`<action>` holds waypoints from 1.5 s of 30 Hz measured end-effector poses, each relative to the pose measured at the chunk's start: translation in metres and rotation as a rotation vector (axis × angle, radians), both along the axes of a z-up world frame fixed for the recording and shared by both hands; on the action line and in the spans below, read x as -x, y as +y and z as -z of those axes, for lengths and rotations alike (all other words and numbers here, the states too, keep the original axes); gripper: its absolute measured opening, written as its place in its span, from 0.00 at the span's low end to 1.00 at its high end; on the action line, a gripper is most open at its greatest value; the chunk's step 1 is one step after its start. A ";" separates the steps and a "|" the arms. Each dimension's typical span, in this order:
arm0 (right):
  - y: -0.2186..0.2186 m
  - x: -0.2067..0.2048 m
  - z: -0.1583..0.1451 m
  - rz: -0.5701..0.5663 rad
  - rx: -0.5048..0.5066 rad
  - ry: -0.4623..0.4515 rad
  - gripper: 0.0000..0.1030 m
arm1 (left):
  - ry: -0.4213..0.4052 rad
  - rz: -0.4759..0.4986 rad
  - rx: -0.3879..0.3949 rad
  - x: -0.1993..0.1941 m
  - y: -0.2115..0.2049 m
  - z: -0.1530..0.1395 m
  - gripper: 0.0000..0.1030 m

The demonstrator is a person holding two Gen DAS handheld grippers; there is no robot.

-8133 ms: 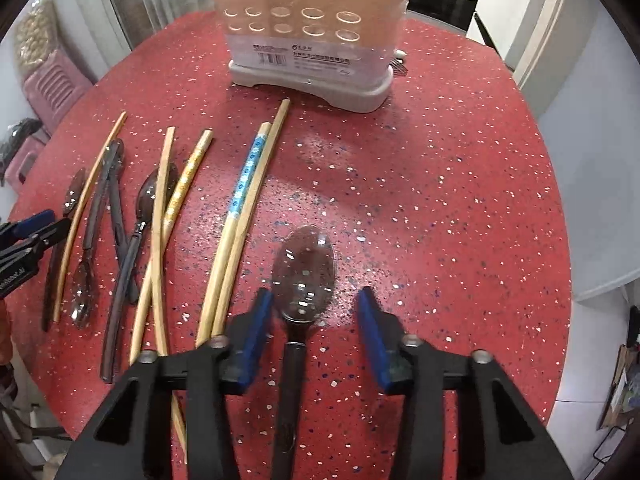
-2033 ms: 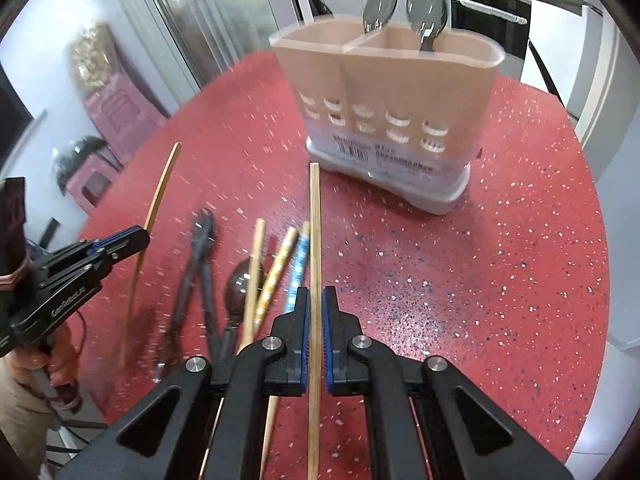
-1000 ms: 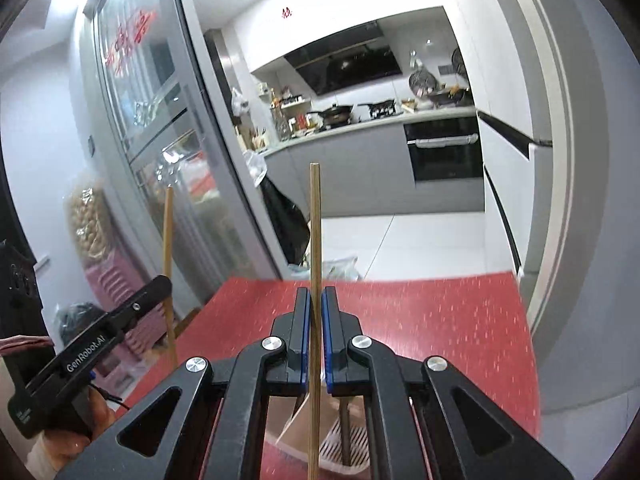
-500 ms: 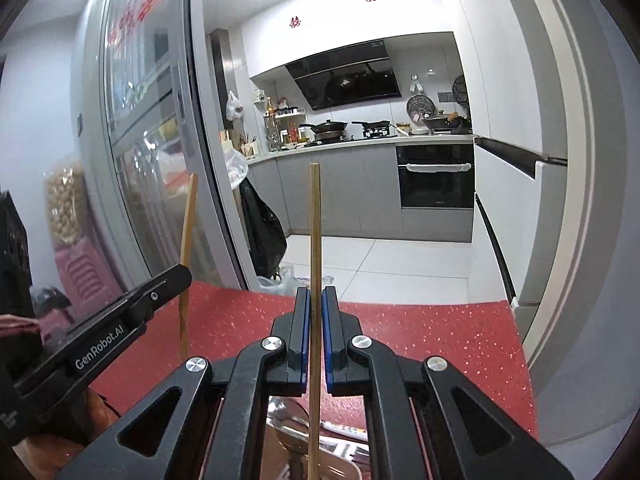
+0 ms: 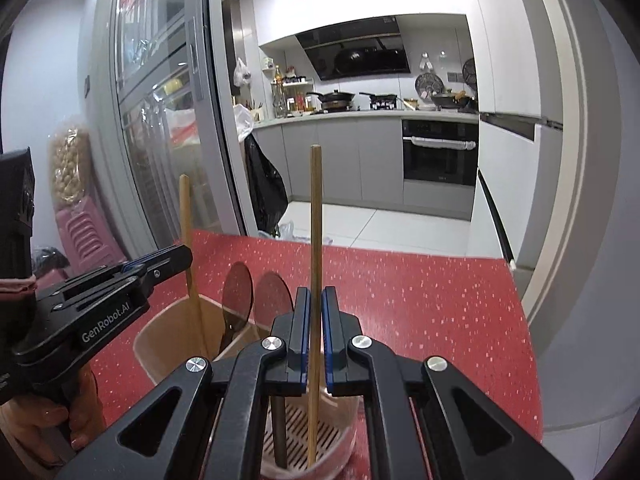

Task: Organize utensils
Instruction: 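Carry both wooden chopsticks to the holder and lower them in upright, then open both tools to release the chopsticks into the holder, then move both tools back over the remaining utensils on the table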

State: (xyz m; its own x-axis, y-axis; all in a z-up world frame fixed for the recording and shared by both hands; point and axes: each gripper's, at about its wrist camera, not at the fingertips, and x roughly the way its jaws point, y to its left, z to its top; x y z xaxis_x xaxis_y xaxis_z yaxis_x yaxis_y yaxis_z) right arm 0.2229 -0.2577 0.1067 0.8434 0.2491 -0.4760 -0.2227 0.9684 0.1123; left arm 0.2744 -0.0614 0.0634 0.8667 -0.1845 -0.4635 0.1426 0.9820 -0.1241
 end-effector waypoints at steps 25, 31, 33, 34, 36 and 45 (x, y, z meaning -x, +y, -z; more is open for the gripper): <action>-0.011 0.070 -0.030 -0.078 -0.081 0.113 0.54 | 0.146 -0.081 0.010 0.097 0.057 0.000 0.31; 0.006 0.102 0.011 -0.124 -0.085 0.298 0.56 | 0.238 -0.173 -0.001 0.142 0.085 0.035 1.00; 0.010 0.108 0.029 -0.121 -0.082 0.373 0.56 | 0.277 -0.170 -0.024 0.154 0.088 0.046 1.00; 0.012 0.111 0.039 -0.116 -0.078 0.414 0.56 | 0.299 -0.183 -0.035 0.161 0.091 0.053 1.00; 0.017 0.116 0.056 -0.116 -0.077 0.475 0.56 | 0.344 -0.188 -0.034 0.170 0.095 0.066 1.00; 0.029 0.127 0.097 -0.114 -0.035 0.625 0.56 | 0.477 -0.176 -0.039 0.184 0.095 0.095 1.00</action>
State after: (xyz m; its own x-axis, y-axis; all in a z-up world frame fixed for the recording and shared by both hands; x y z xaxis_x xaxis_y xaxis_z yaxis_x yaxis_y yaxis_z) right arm 0.0956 -0.2290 0.0099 0.3765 0.3450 -0.8598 -0.2066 0.9360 0.2851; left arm 0.0904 0.0341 -0.0319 0.5732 -0.0291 -0.8189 -0.0893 0.9912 -0.0977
